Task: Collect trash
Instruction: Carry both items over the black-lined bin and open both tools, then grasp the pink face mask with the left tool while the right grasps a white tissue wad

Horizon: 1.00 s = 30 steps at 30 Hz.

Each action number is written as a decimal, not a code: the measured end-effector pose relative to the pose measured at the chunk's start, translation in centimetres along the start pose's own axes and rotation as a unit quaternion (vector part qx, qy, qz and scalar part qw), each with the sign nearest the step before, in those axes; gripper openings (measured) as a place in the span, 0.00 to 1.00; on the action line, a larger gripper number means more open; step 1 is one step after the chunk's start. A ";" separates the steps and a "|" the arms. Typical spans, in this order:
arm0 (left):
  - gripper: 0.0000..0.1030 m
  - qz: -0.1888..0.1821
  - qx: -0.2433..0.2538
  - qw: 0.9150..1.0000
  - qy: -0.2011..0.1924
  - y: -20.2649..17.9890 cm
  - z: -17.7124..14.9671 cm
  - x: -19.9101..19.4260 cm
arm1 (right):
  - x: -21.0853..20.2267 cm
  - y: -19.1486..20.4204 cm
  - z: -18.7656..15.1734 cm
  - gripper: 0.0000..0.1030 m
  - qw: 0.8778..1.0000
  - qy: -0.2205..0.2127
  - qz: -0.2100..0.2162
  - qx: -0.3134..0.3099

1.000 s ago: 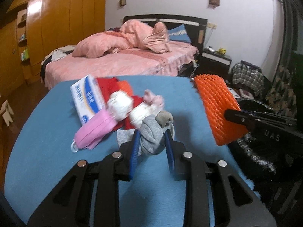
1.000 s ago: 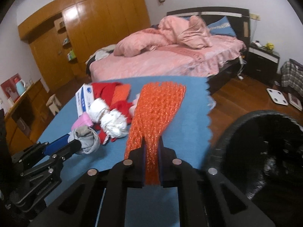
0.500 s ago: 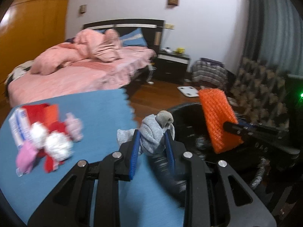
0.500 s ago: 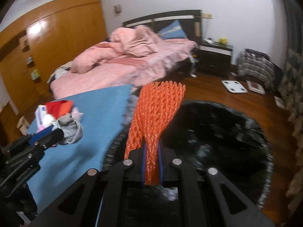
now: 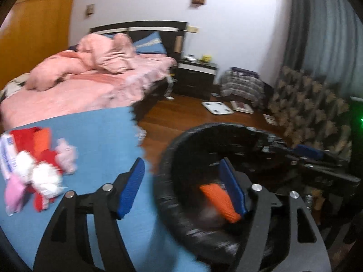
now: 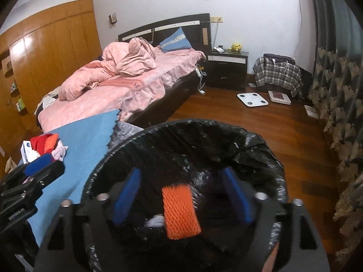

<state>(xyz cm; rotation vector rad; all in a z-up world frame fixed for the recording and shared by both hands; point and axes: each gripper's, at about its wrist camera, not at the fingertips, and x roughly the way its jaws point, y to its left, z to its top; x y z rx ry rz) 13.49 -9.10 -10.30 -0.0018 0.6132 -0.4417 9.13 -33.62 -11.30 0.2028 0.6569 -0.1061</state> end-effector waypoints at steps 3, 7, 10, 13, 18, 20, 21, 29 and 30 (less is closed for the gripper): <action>0.73 0.063 -0.005 0.998 -0.009 3.6 -0.7 -1.7 | 0.4 2.5 0.2 0.91 1.000 -0.008 0.023 -0.016; 0.73 0.133 -0.023 0.991 -0.009 8.6 -1.4 -3.5 | 1.4 7.3 0.7 0.93 0.997 -0.012 0.066 -0.042; 0.73 0.189 -0.033 0.981 -0.009 12.6 -1.8 -4.8 | 2.5 11.6 0.9 0.93 0.992 -0.015 0.101 -0.069; 0.73 0.236 -0.052 0.970 -0.004 17.0 -2.2 -5.8 | 3.4 15.3 0.8 0.93 0.987 -0.014 0.128 -0.091; 0.71 0.262 -0.074 0.962 0.014 21.4 -3.0 -5.5 | 5.8 21.0 0.0 0.93 0.981 -0.002 0.151 -0.118; 0.69 0.263 -0.080 0.961 0.024 22.4 -3.5 -5.1 | 6.5 22.4 -0.5 0.93 0.981 0.001 0.151 -0.125; 0.68 0.259 -0.084 0.962 0.030 22.9 -3.7 -4.7 | 7.0 23.1 -0.7 0.93 0.980 0.005 0.151 -0.128; 0.30 0.230 -0.104 0.965 0.069 24.5 -5.1 -3.2 | 8.6 25.2 -1.4 0.92 0.977 0.022 0.162 -0.139; 0.26 0.228 -0.103 0.966 0.071 24.5 -5.2 -3.2 | 8.7 25.5 -1.4 0.91 0.976 0.023 0.164 -0.140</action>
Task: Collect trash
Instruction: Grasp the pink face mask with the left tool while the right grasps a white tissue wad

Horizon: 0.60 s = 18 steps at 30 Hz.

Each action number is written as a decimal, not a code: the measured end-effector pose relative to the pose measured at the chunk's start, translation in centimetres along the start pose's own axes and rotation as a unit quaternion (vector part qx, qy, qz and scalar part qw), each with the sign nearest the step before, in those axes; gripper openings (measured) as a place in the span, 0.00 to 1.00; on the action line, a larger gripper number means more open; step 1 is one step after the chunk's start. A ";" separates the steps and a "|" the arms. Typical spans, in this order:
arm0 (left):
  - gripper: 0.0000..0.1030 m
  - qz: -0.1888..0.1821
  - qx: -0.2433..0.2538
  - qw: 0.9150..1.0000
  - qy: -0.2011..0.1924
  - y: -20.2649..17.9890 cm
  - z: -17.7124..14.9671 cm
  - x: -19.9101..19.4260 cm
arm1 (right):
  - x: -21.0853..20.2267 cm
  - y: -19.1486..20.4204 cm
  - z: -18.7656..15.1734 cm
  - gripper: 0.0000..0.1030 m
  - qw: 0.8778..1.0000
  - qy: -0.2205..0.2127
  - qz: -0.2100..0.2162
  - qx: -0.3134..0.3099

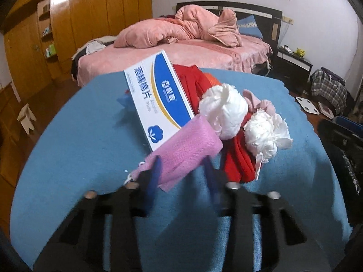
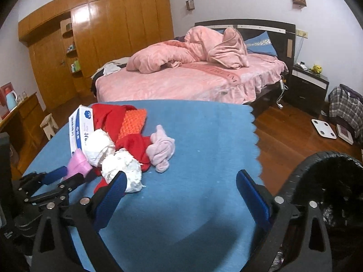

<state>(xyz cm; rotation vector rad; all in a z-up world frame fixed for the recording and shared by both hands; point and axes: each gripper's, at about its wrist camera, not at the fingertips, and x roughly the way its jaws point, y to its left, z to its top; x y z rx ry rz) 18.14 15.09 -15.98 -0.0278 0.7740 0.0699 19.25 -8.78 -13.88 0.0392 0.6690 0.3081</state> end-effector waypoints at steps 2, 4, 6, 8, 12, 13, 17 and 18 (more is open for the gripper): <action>0.11 -0.005 0.002 1.000 0.001 -0.2 -0.4 -0.1 | 0.4 0.6 0.0 0.90 1.000 0.002 0.007 -0.005; 0.05 -0.007 0.000 1.000 -0.001 -0.1 -0.5 -0.2 | 0.7 1.2 0.0 0.89 1.000 0.003 0.014 -0.008; 0.03 -0.009 -0.006 1.000 -0.005 0.1 -0.7 -0.4 | 1.0 1.8 0.0 0.88 1.000 0.004 0.022 -0.013; 0.01 -0.012 -0.013 1.000 -0.015 0.4 -0.8 -0.8 | 1.4 2.3 -0.1 0.87 0.999 0.006 0.027 -0.019; 0.01 -0.012 -0.024 0.999 -0.026 0.7 -1.0 -1.4 | 2.6 3.2 -0.1 0.84 0.999 0.014 0.034 -0.030; 0.01 -0.011 -0.025 0.999 -0.027 0.6 -1.0 -1.5 | 2.9 3.4 -0.1 0.82 0.999 0.016 0.035 -0.031; 0.01 -0.011 -0.025 0.999 -0.027 0.5 -1.2 -1.5 | 4.1 4.4 -0.2 0.77 0.998 0.025 0.039 -0.043; 0.01 -0.011 -0.025 0.999 -0.027 0.4 -1.1 -1.6 | 4.3 4.6 -0.3 0.74 0.998 0.029 0.041 -0.044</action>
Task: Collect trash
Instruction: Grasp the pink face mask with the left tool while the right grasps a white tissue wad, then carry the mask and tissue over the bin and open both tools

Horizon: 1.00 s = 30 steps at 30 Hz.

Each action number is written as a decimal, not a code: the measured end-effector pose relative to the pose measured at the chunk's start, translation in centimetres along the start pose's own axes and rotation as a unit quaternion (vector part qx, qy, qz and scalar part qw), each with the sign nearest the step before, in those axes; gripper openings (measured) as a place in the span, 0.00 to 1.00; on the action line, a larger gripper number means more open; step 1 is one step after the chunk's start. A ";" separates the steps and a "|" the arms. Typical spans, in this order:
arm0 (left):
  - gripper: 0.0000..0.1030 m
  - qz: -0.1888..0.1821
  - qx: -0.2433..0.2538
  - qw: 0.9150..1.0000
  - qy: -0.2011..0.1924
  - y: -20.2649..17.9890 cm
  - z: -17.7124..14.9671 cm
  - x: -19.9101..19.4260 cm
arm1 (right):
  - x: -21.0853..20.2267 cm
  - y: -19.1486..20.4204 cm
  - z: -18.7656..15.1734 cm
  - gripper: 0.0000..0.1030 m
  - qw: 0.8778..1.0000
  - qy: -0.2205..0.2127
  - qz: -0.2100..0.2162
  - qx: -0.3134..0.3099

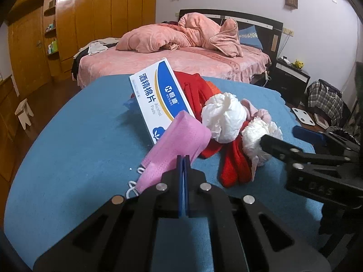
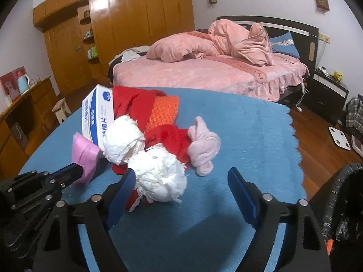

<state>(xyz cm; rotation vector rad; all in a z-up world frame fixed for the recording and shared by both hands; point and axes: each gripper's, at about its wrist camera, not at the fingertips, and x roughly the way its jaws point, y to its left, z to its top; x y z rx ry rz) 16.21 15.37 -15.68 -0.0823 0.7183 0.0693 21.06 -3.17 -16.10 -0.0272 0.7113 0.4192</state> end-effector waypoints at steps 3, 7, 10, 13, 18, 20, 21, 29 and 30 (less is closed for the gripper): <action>0.00 0.000 0.001 1.000 0.000 -0.1 0.0 -0.1 | 1.2 0.6 -0.2 0.59 1.000 0.024 0.015 -0.011; 0.01 0.000 0.000 1.000 0.000 0.0 -0.1 -0.1 | 1.6 1.2 -0.3 0.32 0.998 0.036 0.039 -0.024; 0.01 0.000 -0.002 1.000 0.000 0.0 -0.1 -0.2 | 1.4 0.9 -0.4 0.27 0.998 0.031 0.043 -0.018; 0.01 0.001 0.000 1.000 0.000 0.1 -0.1 -0.2 | 1.1 0.9 -0.5 0.25 0.998 0.027 0.045 -0.016; 0.00 0.001 -0.004 1.000 0.000 0.4 -0.1 -0.2 | 0.6 0.9 -0.2 0.25 0.999 0.018 0.050 -0.012; 0.00 -0.001 -0.006 1.000 -0.002 0.6 -0.2 -0.3 | 0.0 0.7 0.0 0.25 0.999 0.011 0.051 -0.005; 0.00 -0.001 -0.007 1.000 -0.007 0.7 -0.1 -0.5 | -0.3 0.7 0.0 0.25 0.999 0.009 0.050 -0.003; 0.00 -0.017 -0.003 0.999 -0.032 -0.4 0.2 -2.9 | -3.3 -0.9 0.4 0.25 0.999 -0.010 0.050 0.014; 0.00 -0.020 -0.002 0.999 -0.034 -0.7 0.2 -3.1 | -3.6 -1.1 0.4 0.25 0.999 -0.011 0.050 0.017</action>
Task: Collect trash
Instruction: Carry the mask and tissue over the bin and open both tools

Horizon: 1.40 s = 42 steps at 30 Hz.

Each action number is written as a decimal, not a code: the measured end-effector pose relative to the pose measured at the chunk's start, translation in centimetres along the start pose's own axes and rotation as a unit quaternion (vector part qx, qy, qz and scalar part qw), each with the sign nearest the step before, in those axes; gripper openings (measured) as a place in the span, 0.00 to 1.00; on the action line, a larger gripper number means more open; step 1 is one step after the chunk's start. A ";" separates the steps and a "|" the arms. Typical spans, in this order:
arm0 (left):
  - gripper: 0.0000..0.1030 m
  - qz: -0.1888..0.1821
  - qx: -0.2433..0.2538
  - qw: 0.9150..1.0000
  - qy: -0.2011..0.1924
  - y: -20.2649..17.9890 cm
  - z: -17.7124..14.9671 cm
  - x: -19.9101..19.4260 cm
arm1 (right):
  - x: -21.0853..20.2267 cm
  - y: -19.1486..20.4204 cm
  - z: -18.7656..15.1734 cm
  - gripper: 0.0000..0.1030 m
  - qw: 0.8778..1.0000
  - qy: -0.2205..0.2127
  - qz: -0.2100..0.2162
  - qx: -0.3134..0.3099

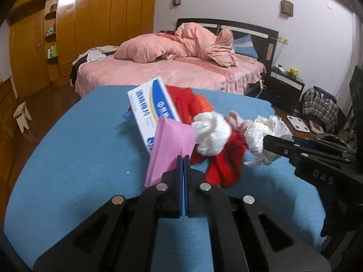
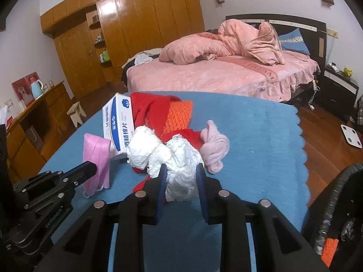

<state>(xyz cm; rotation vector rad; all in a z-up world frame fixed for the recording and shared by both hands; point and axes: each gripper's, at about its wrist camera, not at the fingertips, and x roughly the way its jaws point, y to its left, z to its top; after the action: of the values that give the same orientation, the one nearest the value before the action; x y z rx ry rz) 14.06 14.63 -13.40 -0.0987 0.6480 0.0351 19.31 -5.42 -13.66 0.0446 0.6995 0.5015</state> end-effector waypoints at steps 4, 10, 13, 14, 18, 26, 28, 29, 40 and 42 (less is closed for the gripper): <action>0.00 -0.016 0.008 1.000 -0.008 -1.5 0.5 -1.1 | -1.8 -0.8 0.1 0.25 1.000 -0.012 -0.006 0.010; 0.00 -0.042 0.022 0.999 -0.015 -4.0 0.9 -2.2 | -4.7 -2.3 -0.3 0.25 0.999 -0.026 -0.023 0.021; 0.00 -0.055 0.027 0.998 -0.016 -5.2 0.8 -2.5 | -6.1 -3.3 -0.6 0.25 0.999 -0.031 -0.035 0.023; 0.00 -0.061 0.029 0.998 -0.017 -5.7 0.9 -2.6 | -6.5 -3.6 -0.7 0.25 0.999 -0.032 -0.038 0.023; 0.00 -0.081 0.036 0.996 -0.021 -7.5 1.0 -3.3 | -8.6 -5.0 -1.1 0.25 0.997 -0.040 -0.053 0.028; 0.00 -0.131 0.057 0.989 -0.023 -12.5 1.0 -4.0 | -12.6 -8.8 -2.3 0.25 0.992 -0.054 -0.097 0.053; 0.00 -0.148 0.065 0.987 -0.023 -14.4 1.1 -4.1 | -13.8 -10.2 -2.7 0.25 0.990 -0.058 -0.113 0.064; 0.00 -0.156 0.068 0.985 -0.023 -15.2 1.2 -4.1 | -14.2 -10.7 -2.9 0.25 0.989 -0.059 -0.118 0.068; 0.00 -0.244 0.110 0.963 -0.015 -25.6 1.4 -3.6 | -19.4 -18.1 -6.1 0.25 0.971 -0.064 -0.199 0.119; 0.00 -0.256 0.117 0.959 -0.012 -27.1 1.4 -3.3 | -20.0 -19.3 -6.6 0.25 0.967 -0.064 -0.211 0.127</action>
<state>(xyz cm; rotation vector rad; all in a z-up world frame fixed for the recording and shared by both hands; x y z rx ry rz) 14.03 -12.24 -8.11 -0.0351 0.5826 -0.5390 10.36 -32.40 -10.56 0.1635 0.6210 -0.0031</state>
